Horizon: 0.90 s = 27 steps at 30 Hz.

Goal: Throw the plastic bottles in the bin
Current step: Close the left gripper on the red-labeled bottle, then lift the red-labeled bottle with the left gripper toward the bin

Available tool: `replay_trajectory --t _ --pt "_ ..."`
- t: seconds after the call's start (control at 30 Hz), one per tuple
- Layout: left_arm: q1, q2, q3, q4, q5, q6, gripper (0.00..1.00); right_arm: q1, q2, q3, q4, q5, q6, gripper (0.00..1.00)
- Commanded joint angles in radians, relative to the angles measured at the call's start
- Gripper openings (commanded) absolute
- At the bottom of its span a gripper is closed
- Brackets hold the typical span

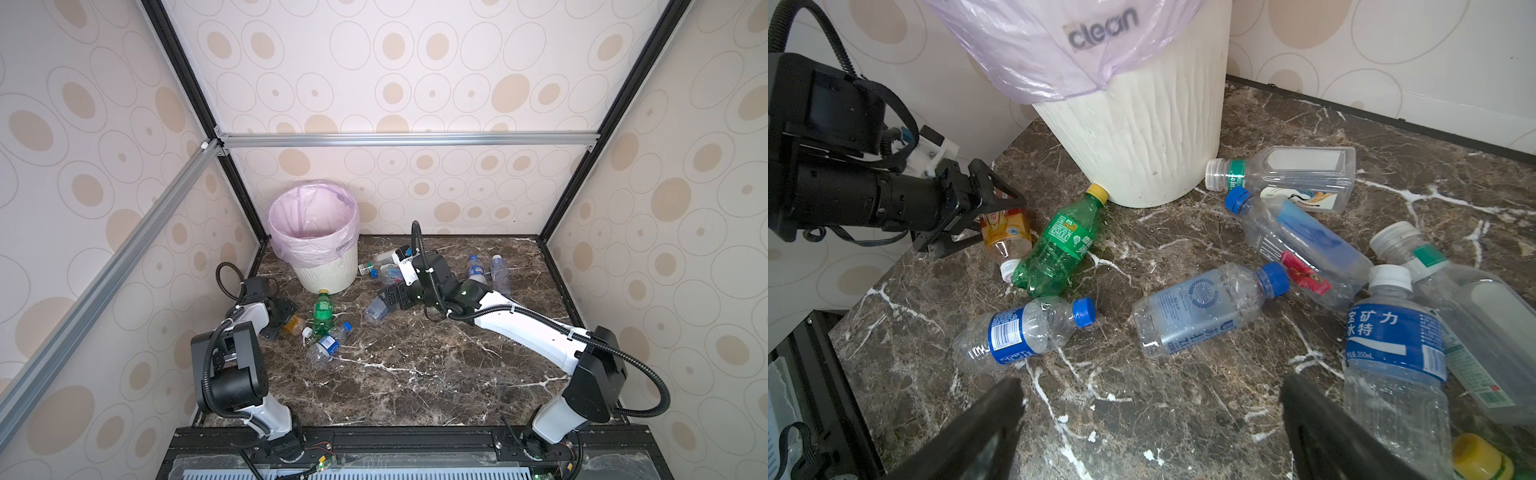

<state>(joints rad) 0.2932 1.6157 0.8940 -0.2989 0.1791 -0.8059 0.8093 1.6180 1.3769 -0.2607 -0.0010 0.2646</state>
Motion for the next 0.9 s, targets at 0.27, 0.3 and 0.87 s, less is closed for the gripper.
replay_trajectory --t 0.27,0.3,0.87 --pt "-0.028 0.027 0.014 0.006 -0.064 0.094 0.74 -0.005 0.0 -0.009 0.04 -0.052 0.026 1.0" --pt "-0.029 0.026 0.01 0.008 -0.064 0.099 0.72 -0.004 0.001 -0.008 0.043 -0.059 0.033 1.0" --pt "-0.031 -0.055 -0.006 0.01 -0.05 0.167 0.57 0.036 0.0 -0.028 0.092 -0.103 0.042 1.0"
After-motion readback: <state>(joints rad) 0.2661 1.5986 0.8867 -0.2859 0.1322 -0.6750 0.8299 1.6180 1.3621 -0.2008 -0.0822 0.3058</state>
